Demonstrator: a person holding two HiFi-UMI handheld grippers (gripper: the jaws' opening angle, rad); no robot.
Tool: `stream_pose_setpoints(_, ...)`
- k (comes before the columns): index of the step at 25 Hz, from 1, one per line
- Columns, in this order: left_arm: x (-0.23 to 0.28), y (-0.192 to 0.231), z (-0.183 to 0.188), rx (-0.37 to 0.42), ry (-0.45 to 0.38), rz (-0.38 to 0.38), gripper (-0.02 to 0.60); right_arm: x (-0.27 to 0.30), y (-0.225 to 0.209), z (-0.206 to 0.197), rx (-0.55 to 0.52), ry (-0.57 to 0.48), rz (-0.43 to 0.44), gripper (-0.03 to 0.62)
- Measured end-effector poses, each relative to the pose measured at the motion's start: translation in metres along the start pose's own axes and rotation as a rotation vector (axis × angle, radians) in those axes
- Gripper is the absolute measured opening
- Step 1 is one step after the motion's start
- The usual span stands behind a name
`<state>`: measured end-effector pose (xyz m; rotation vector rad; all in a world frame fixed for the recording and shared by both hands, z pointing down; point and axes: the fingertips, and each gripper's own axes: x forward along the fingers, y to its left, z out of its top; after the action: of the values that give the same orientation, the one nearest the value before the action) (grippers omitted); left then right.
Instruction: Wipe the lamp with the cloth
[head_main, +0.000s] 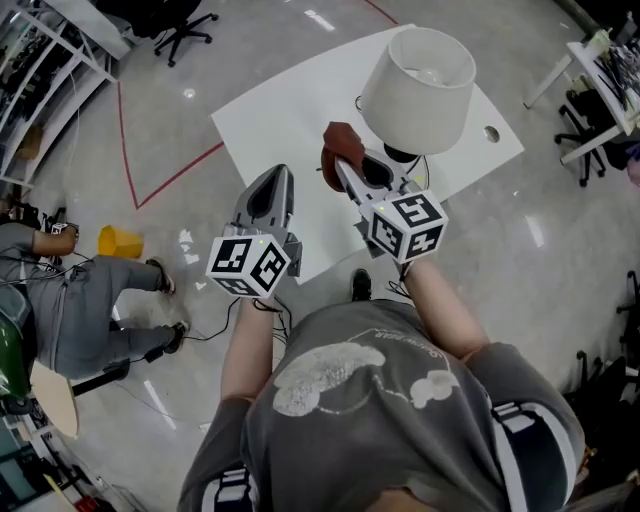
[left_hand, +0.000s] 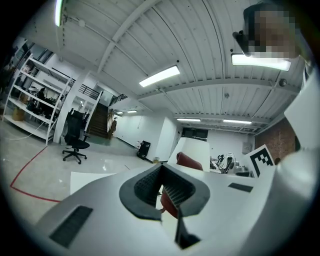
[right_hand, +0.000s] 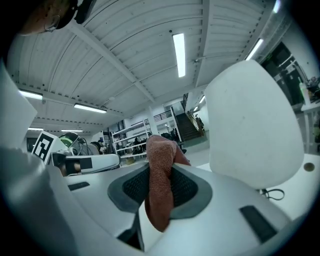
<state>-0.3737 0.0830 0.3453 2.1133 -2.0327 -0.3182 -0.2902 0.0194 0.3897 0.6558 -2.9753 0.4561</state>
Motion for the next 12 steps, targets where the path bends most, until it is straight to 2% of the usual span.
stream_pose_setpoints(7, 0.029, 0.025, 0.007, -0.004, 0.008, -0.013, 0.008, 0.033, -0.016, 0.01, 0.016, 0.004, -0.025, 0.092)
stream_pose_setpoints(12, 0.056, 0.039, 0.018, -0.01, 0.026, -0.108, 0.008, 0.049, -0.023, 0.03, 0.04, -0.038, -0.122, 0.091)
